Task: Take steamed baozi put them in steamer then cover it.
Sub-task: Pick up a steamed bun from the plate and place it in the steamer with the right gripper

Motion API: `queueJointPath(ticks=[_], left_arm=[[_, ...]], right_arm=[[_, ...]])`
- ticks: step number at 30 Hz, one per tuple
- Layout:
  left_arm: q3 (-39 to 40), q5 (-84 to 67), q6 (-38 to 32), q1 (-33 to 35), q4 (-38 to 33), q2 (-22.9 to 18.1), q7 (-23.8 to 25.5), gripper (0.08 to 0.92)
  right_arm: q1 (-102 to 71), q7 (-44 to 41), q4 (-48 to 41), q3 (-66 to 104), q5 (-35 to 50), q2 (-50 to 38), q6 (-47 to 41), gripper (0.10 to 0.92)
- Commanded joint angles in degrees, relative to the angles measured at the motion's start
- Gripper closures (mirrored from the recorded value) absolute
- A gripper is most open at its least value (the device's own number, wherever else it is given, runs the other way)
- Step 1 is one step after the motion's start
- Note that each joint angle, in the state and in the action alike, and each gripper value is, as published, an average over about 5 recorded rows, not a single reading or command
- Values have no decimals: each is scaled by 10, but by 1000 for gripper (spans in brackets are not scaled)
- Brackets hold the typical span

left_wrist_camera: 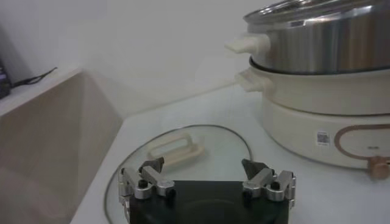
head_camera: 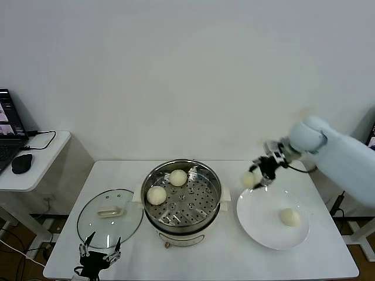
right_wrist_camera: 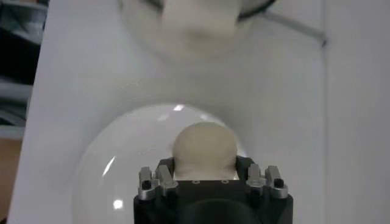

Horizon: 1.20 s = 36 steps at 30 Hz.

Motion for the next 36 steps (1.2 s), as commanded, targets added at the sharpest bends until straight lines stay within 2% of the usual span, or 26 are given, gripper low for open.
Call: queueJointPath(ticks=[1, 11, 17, 25, 36], left_arm=[[-4, -4, -3, 0, -3, 0, -5, 177], [-13, -4, -6, 13, -18, -3, -6, 177], [-15, -5, -6, 14, -25, -10, -6, 177], [-13, -7, -5, 15, -28, -16, -4, 177], [-14, -17, -2, 12, -31, -10, 3, 177]], right_arm=[[137, -27, -94, -58, 73, 170, 188, 414], [120, -27, -53, -74, -71, 269, 329, 411], [120, -24, -42, -112, -141, 303, 383, 413], [106, -28, 1, -166, -146, 307, 414, 415], [88, -35, 41, -196, -135, 296, 398, 412]])
